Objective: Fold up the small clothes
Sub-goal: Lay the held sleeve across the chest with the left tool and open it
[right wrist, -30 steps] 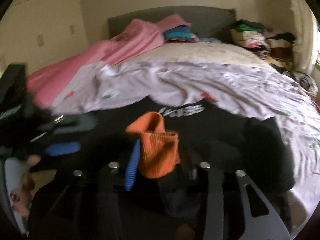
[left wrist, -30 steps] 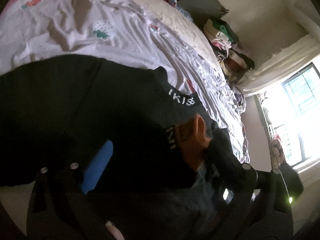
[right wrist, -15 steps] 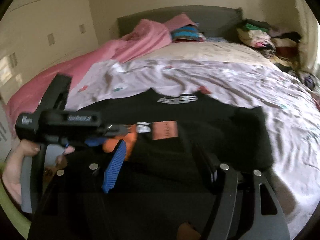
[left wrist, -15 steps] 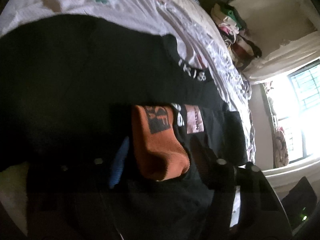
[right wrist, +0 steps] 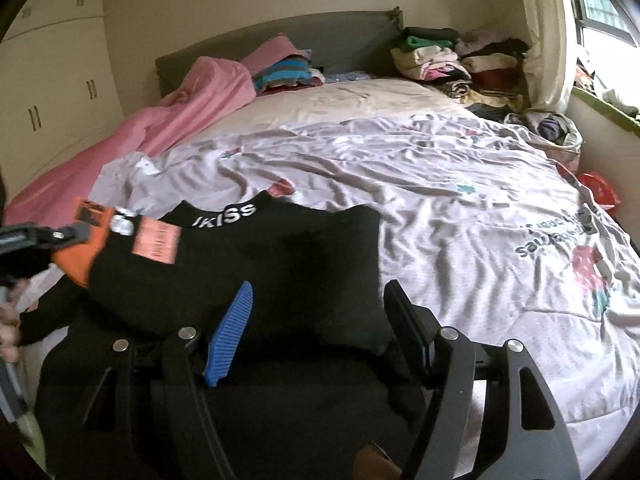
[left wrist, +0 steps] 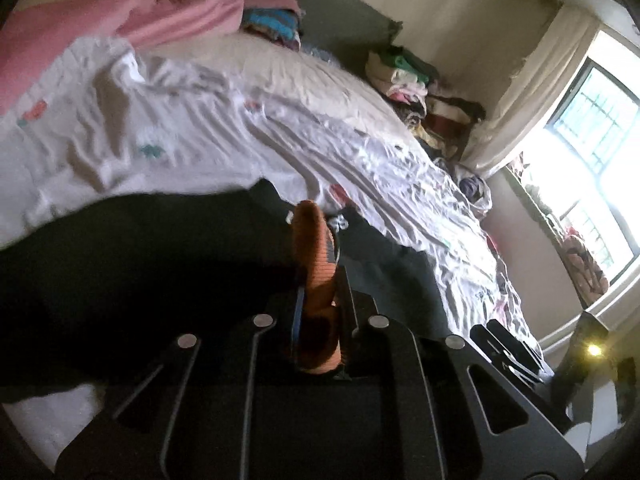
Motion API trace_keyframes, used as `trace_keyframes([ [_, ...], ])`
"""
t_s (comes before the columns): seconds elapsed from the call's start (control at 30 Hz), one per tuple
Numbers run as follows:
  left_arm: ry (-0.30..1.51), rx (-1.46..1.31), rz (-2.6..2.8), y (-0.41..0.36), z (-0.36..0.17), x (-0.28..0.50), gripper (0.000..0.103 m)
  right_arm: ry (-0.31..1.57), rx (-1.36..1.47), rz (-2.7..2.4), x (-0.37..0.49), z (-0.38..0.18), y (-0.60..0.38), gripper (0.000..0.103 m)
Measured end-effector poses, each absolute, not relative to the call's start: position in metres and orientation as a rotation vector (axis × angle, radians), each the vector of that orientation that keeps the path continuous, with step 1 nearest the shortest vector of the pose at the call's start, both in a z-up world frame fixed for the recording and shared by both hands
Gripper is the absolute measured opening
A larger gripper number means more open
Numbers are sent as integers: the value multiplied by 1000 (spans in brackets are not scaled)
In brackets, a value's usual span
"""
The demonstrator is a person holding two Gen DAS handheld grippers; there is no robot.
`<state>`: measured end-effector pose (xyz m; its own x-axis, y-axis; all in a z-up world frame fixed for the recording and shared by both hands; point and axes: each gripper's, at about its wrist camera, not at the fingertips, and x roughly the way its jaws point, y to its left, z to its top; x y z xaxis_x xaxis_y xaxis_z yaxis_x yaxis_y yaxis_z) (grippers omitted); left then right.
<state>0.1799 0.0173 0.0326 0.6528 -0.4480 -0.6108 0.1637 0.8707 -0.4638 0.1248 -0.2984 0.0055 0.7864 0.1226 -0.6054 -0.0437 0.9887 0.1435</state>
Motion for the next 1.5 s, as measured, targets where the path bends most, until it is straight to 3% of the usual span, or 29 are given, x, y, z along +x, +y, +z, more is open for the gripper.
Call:
trace_keyframes([
  [0.33, 938, -336, -218, 35, -6, 190, 8, 709, 93, 96, 145, -4, -277, 67],
  [0.57, 926, -314, -139, 51, -6, 185, 10, 738, 51, 138, 158, -12, -252, 67],
  [0.7, 909, -313, -144, 54, -3, 182, 10, 765, 28, 156, 166, -18, -241, 72],
  [0.87, 982, -287, -162, 41, -22, 184, 10, 810, 31, 154, 176, -31, -238, 73],
  [0.97, 1033, -278, -155, 36, -40, 185, 16, 843, 41, 135, 180, -40, -241, 73],
  [1.23, 1035, -269, -151, 40, -49, 178, 19, 903, 71, 91, 183, -58, -251, 73],
  [1.27, 1028, -267, -149, 41, -47, 176, 26, 897, 71, 95, 182, -56, -251, 73],
  [1.37, 1000, -267, -136, 47, -39, 170, 30, 852, 101, 116, 173, -45, -252, 88],
  [1.5, 949, -282, -118, 57, -26, 159, 39, 813, 103, 142, 164, -32, -247, 92],
])
